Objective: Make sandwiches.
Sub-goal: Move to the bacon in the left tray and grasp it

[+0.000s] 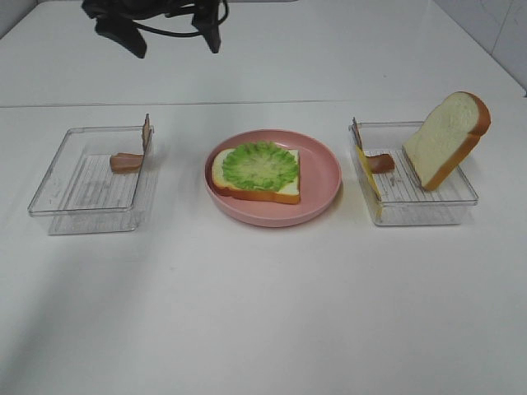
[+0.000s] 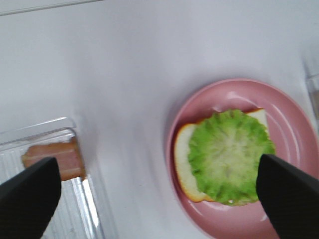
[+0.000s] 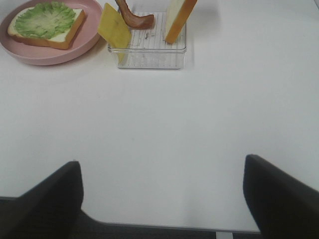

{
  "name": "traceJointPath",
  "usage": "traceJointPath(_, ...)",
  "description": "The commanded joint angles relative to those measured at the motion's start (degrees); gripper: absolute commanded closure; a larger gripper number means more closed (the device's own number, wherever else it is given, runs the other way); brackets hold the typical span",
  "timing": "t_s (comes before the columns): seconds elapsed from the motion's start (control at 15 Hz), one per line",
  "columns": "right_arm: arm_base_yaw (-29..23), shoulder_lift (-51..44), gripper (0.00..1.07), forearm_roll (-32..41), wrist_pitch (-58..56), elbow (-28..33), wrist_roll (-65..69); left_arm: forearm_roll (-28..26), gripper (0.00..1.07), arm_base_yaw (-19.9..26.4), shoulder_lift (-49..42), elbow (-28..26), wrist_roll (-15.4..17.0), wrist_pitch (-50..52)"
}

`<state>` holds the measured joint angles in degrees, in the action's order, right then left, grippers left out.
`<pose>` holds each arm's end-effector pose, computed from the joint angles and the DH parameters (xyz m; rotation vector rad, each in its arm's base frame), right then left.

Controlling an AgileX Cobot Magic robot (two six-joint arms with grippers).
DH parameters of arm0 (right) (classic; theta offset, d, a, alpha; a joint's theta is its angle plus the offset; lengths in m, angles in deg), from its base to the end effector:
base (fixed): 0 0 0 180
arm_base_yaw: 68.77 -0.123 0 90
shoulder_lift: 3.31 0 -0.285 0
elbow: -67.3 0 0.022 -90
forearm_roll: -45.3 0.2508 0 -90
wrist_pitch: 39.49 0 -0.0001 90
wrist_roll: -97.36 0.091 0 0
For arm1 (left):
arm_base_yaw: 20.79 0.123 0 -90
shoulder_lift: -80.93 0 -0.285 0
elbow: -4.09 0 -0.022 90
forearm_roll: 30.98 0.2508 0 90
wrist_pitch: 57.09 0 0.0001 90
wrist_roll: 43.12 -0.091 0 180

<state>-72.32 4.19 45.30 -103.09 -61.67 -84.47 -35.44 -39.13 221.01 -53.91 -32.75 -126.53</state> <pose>-0.0031 -0.0002 0.2614 -0.1000 2.1293 0.0177 0.4794 -0.1659 0.2825 0.1736 2.6611 -0.2709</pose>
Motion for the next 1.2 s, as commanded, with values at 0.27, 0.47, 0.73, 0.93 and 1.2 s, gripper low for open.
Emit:
traceJointPath(0.27, 0.2, -1.5, 0.22, 0.3, 0.3, 0.2, 0.6, 0.7, 0.06, 4.4, -0.2, 5.3, -4.2, -5.7)
traceJointPath(0.47, 0.2, -1.5, 0.22, 0.3, 0.3, 0.2, 0.6, 0.7, 0.06, 4.4, 1.7, 5.3, -5.3, -5.0)
traceJointPath(0.73, 0.2, -1.5, 0.22, 0.3, 0.3, 0.2, 0.6, 0.7, 0.06, 4.4, 5.8, 5.0, -3.6, -2.9)
traceJointPath(0.93, 0.2, -1.5, 0.22, 0.3, 0.3, 0.2, 0.6, 0.7, 0.06, 4.4, 8.1, 5.0, -2.4, -0.3)
traceJointPath(1.2, 0.2, -1.5, 0.22, 0.3, 0.3, 0.2, 0.6, 0.7, 0.11, 4.4, 10.4, 5.0, -2.3, -0.7)
